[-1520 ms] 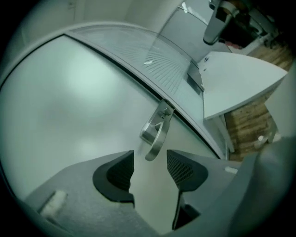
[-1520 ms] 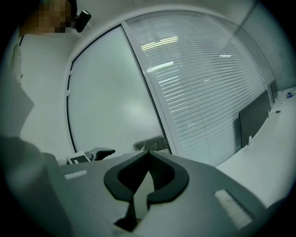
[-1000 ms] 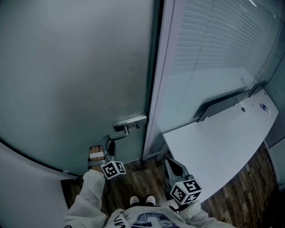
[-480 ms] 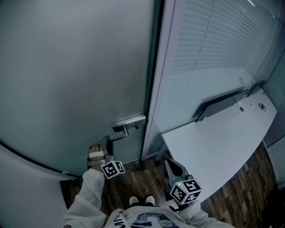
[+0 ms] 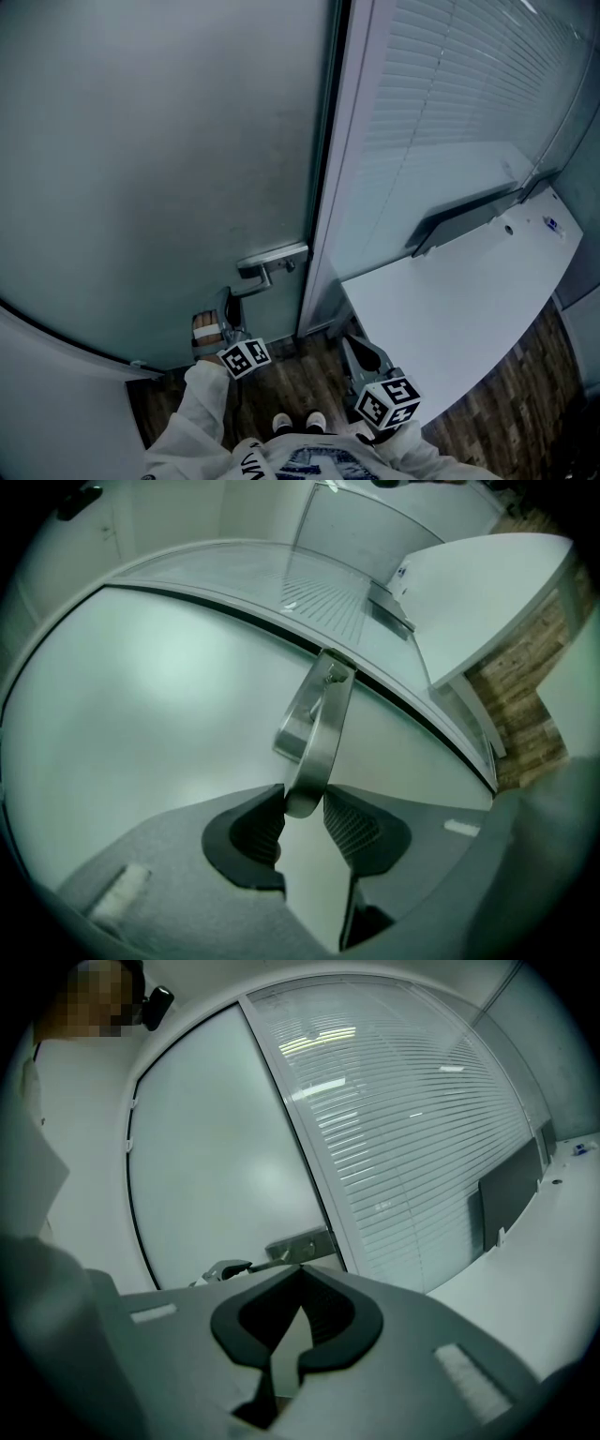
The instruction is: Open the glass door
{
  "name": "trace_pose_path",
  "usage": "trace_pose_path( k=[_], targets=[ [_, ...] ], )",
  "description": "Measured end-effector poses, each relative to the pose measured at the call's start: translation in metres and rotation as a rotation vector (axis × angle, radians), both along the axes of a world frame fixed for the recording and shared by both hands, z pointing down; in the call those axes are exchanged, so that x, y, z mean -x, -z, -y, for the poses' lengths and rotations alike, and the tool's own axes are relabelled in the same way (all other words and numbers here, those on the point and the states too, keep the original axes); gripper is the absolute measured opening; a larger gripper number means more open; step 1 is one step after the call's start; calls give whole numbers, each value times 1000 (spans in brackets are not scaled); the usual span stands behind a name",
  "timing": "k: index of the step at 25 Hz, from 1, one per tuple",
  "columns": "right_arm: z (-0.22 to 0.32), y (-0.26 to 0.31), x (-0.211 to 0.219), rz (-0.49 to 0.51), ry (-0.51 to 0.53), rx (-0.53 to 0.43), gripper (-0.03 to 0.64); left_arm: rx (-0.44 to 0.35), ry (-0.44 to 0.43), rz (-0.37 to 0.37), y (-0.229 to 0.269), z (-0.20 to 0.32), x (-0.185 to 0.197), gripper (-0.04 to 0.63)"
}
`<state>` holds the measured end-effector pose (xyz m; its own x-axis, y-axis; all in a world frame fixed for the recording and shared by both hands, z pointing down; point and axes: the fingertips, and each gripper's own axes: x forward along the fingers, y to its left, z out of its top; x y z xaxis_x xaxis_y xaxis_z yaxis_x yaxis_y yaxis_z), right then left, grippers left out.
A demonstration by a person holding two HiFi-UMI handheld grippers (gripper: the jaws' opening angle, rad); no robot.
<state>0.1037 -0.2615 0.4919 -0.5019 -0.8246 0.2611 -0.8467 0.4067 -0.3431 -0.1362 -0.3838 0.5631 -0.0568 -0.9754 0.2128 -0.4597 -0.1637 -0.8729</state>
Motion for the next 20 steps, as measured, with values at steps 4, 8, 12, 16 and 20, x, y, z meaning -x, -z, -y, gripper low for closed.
trace_pose_path(
  k=[4,8,12,16,20],
  targets=[
    [12,0,9,-3,2,21,5,-15,53,-110,-11,15,10,129],
    [18,2,13,-8,11,31,5,-21,106,-195,-11,21,15,132],
    [14,-6,12,-8,26,43,5,30,129,-249,-32,16,4,139],
    [7,-11,14,-2,47,45,5,33,142,-272,-36,0,-1,143],
    [13,-12,14,7,54,45,5,42,125,-262,-38,-9,-6,143]
  ],
)
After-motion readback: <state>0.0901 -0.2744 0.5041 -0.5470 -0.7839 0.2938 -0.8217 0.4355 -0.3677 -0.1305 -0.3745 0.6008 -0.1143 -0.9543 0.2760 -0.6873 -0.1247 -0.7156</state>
